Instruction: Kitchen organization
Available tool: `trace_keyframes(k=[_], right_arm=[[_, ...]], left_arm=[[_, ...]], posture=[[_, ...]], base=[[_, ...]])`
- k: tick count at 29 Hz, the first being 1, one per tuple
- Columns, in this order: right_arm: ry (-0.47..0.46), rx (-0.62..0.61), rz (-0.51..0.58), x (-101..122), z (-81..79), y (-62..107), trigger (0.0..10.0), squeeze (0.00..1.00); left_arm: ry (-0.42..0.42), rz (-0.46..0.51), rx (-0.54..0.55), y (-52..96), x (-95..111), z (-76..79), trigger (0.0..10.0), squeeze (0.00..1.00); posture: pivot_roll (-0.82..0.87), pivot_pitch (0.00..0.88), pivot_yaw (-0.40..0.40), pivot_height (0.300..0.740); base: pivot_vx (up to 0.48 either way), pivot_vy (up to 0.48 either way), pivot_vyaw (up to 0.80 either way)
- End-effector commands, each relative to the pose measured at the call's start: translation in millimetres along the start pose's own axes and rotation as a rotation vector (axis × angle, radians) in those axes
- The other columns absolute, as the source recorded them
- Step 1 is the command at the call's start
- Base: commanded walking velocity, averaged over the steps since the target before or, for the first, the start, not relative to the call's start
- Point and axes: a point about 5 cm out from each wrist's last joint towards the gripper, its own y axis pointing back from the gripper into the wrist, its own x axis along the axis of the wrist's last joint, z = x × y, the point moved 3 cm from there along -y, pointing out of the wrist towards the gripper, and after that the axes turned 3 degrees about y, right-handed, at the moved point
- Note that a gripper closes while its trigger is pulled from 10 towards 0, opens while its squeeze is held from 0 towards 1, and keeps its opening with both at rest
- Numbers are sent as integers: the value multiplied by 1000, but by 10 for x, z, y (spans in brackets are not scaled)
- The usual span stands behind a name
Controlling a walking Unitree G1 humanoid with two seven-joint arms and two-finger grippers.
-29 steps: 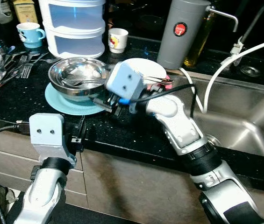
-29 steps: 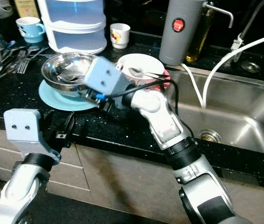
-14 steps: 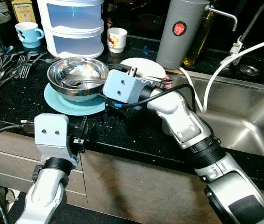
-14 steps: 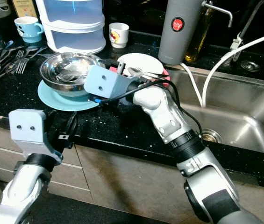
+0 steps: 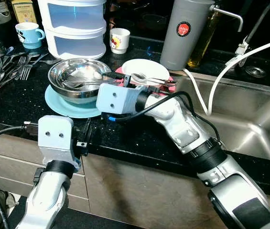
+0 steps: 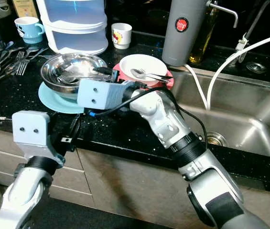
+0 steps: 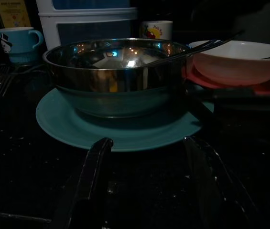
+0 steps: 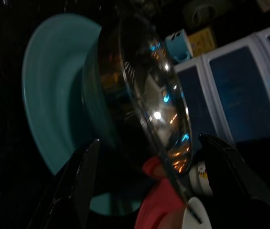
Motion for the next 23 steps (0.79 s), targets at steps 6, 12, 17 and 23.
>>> trace_keyframes(k=[6, 12, 17, 23], right_arm=[[41, 20, -66, -82, -45, -41, 10000, 0], [49, -7, -80, -90, 11, -48, 0, 0], [52, -12, -79, -83, 23, -50, 0, 0], [46, -22, -70, -52, 40, -55, 9647, 0]], left_arm=[[-13, -7, -6, -4, -6, 23, 10000, 0], [-12, -7, -5, -4, -6, 17, 10000, 0], [-13, -6, -5, -8, -3, 12, 10000, 0], [-12, -1, -5, -15, 14, 11, 10000, 0]], posture=[[157, 31, -82, 740], [157, 32, -81, 740], [157, 32, -81, 740], [157, 32, -78, 740]], base=[[0, 0, 0], [0, 0, 0], [0, 0, 0], [0, 0, 0]])
